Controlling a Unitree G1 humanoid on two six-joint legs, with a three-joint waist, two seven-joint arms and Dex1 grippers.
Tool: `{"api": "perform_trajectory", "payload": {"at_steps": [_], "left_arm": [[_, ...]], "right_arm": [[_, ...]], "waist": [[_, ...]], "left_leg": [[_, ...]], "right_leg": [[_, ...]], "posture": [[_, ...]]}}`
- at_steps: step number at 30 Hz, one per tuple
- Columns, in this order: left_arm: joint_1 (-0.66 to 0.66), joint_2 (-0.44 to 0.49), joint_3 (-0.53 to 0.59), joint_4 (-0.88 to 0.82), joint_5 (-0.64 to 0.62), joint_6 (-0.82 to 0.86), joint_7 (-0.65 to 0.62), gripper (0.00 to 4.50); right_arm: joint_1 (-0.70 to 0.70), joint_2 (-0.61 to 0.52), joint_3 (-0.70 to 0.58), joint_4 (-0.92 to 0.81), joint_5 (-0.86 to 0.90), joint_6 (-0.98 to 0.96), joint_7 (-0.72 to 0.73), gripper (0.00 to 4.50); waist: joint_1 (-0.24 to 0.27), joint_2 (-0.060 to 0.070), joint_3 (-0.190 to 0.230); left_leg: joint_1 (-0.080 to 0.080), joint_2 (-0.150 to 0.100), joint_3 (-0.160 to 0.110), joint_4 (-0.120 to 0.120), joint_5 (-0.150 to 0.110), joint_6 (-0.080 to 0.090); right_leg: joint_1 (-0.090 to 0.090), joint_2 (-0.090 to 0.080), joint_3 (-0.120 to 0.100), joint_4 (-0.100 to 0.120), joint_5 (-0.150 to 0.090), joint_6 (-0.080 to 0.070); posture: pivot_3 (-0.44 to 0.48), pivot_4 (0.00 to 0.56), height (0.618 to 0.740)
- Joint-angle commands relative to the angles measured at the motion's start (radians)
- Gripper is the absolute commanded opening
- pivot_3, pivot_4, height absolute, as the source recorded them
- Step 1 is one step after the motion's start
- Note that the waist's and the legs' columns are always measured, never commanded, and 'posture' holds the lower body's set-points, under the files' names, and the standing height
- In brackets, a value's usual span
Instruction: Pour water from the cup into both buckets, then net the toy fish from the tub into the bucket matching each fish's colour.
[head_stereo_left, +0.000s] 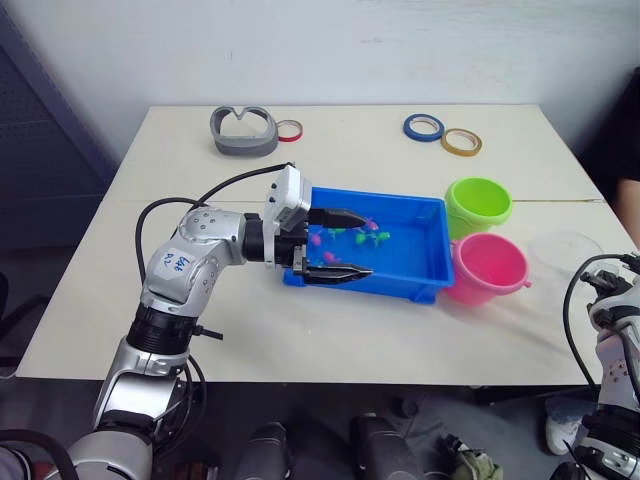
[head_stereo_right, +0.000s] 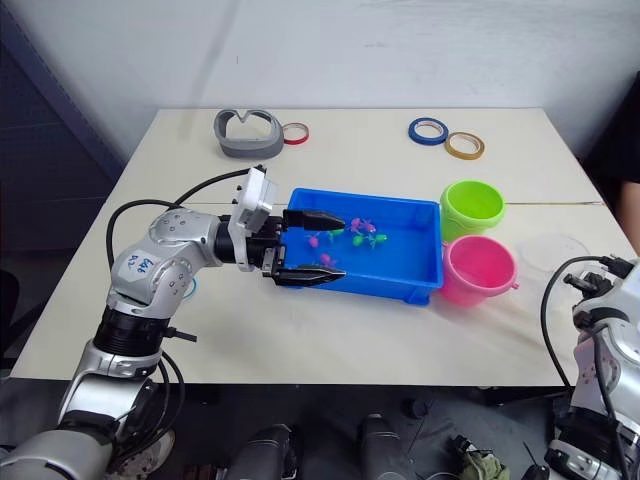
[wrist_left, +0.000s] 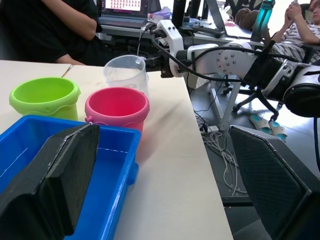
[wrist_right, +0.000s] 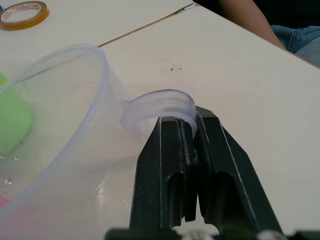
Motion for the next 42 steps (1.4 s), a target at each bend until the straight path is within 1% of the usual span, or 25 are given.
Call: {"api": "perform_trajectory", "payload": {"at_steps": [1, 8, 12, 16, 22, 28, 34, 36, 38, 39, 42], "left_arm": [[-0.013, -0.001, 0.005, -0.017, -0.013, -0.013, -0.005, 4.50], [-0.017, -0.001, 0.006, -0.007, -0.007, -0.019, -0.003, 4.50], [-0.016, 0.001, 0.012, -0.004, -0.008, -0.018, 0.002, 4.50], [-0.016, 0.005, 0.013, -0.003, -0.007, -0.019, 0.002, 4.50], [-0.019, 0.011, 0.015, -0.002, -0.006, -0.018, 0.002, 4.50], [-0.015, 0.018, 0.019, -0.010, -0.007, -0.014, 0.005, 4.50], [-0.012, 0.021, 0.019, -0.013, -0.009, -0.014, 0.008, 4.50], [-0.012, 0.022, 0.018, -0.012, -0.008, -0.015, 0.008, 4.50], [-0.012, 0.026, 0.019, -0.009, -0.005, -0.016, 0.007, 4.50], [-0.011, 0.027, 0.020, -0.009, -0.006, -0.016, 0.007, 4.50], [-0.011, 0.035, 0.024, -0.008, -0.006, -0.016, 0.007, 4.50]], "right_arm": [[0.006, 0.001, -0.024, -0.050, 0.030, 0.010, -0.023, 0.08], [0.037, 0.007, -0.017, -0.022, 0.019, 0.045, -0.067, 0.08], [0.033, 0.042, -0.050, -0.021, 0.059, 0.059, -0.107, 0.08], [-0.008, 0.052, -0.083, -0.003, 0.097, 0.034, -0.137, 0.08], [-0.080, 0.044, -0.102, 0.064, 0.120, -0.012, -0.163, 0.08], [-0.101, 0.038, -0.095, 0.088, 0.128, -0.036, -0.173, 0.08], [-0.076, 0.019, -0.057, 0.100, 0.095, -0.033, -0.160, 0.08], [-0.055, 0.009, -0.034, 0.098, 0.072, -0.031, -0.149, 0.79], [-0.002, -0.016, 0.000, 0.072, 0.044, -0.023, -0.117, 1.49], [0.017, -0.024, 0.007, 0.061, 0.038, -0.020, -0.108, 2.06], [0.107, -0.048, -0.004, 0.020, 0.046, 0.000, -0.059, 3.52]], "waist": [[0.001, 0.000, 0.000], [0.003, 0.000, 0.000], [0.002, 0.000, 0.000], [0.001, 0.000, 0.000], [0.000, 0.000, 0.000], [0.000, 0.000, 0.000], [0.000, 0.000, 0.000], [0.001, 0.000, 0.000], [0.001, 0.000, 0.000], [0.002, 0.000, 0.000], [0.004, 0.000, 0.000]], "left_leg": [[0.000, 0.000, 0.000, 0.000, 0.000, 0.000], [0.001, 0.000, 0.000, 0.000, 0.000, 0.000], [0.005, 0.000, 0.000, -0.001, 0.000, 0.001], [0.009, 0.000, -0.001, -0.002, -0.001, 0.001], [0.009, 0.000, -0.001, -0.002, -0.001, 0.001], [0.009, 0.000, -0.001, -0.002, -0.001, 0.001], [0.008, 0.000, -0.001, -0.002, -0.001, 0.002], [0.008, 0.000, -0.001, -0.002, -0.001, 0.002], [0.008, 0.000, -0.001, -0.003, -0.001, 0.002], [0.008, 0.000, -0.002, -0.003, -0.001, 0.002], [0.008, 0.000, -0.002, -0.003, -0.001, 0.002]], "right_leg": [[0.000, 0.000, 0.000, 0.000, 0.000, 0.000], [0.001, 0.000, 0.000, 0.000, 0.000, 0.000], [0.005, 0.000, 0.000, -0.002, 0.000, 0.000], [0.011, 0.000, 0.000, -0.005, 0.000, 0.000], [0.011, 0.000, -0.001, -0.005, 0.000, 0.000], [0.011, 0.000, 0.000, -0.005, 0.000, 0.000], [0.011, 0.000, 0.000, -0.006, 0.000, 0.000], [0.011, 0.000, 0.000, -0.006, 0.000, 0.000], [0.011, 0.000, 0.000, -0.006, 0.000, 0.000], [0.011, 0.000, 0.000, -0.006, 0.000, 0.000], [0.011, 0.000, 0.000, -0.007, 0.000, 0.000]], "posture": [[0.000, 0.150, 0.740], [0.000, 0.150, 0.740], [0.000, 0.150, 0.740], [0.000, 0.150, 0.740], [0.000, 0.150, 0.740], [0.000, 0.150, 0.740], [0.000, 0.150, 0.740], [0.000, 0.150, 0.740], [0.000, 0.150, 0.740], [0.000, 0.150, 0.740], [0.000, 0.150, 0.740]]}}
